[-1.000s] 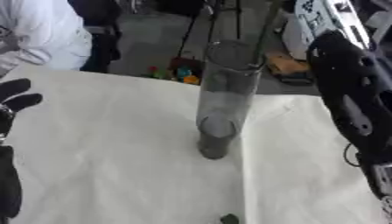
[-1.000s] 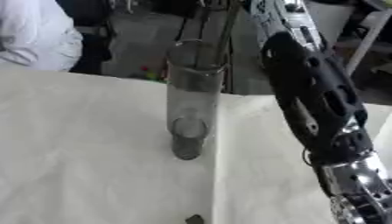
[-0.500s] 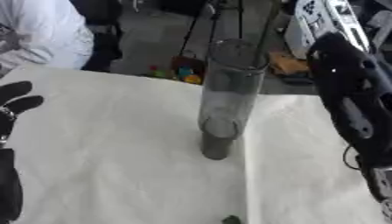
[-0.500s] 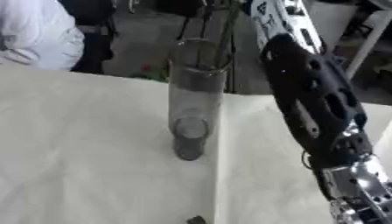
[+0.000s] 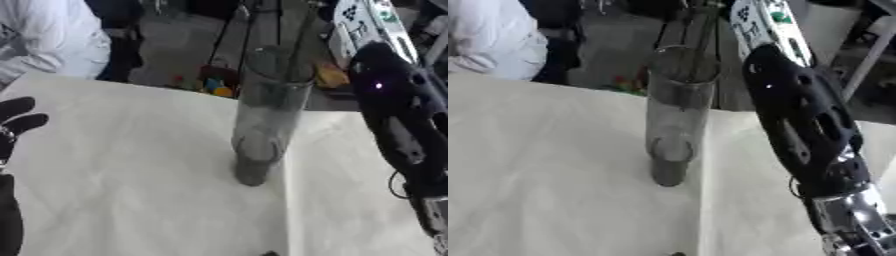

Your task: Arrange flowers into the vase.

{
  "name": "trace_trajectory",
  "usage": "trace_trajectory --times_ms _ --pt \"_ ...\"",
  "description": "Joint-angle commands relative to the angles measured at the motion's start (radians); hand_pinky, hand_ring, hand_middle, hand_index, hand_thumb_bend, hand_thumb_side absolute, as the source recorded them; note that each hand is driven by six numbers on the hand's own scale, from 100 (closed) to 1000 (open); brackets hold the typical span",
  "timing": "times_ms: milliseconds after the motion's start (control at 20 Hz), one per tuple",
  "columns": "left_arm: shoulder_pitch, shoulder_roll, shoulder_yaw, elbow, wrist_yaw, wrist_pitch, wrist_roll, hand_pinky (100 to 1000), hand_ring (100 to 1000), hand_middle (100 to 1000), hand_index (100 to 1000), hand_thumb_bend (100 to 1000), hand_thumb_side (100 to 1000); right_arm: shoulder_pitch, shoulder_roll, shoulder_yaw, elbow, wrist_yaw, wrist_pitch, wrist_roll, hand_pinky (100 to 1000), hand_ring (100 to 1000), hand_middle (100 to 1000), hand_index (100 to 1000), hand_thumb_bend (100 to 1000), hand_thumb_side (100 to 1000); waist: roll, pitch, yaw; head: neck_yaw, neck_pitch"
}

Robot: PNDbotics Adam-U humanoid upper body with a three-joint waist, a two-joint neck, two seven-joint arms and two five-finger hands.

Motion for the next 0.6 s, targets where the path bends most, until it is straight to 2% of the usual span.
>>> trace_trajectory --times_ms 50,600 --pt "-0.014 -0.001 -0.006 -0.016 0.003 -0.003 -0.004 701 724 786 865 275 946 -0.019 -0.014 -0.008 -0.021 -0.007 -0.002 0.006 100 100 100 114 339 332 0.007 -0.021 0.001 -0.003 -0.012" --pt "-0.017 -0.008 -0.006 -0.016 0.006 -0.003 -0.004 703 725 787 866 275 946 0.008 0.007 -0.015 -0.049 -0.020 0.006 -0.004 100 100 100 111 335 338 0.007 -0.013 0.004 -0.007 -0.007"
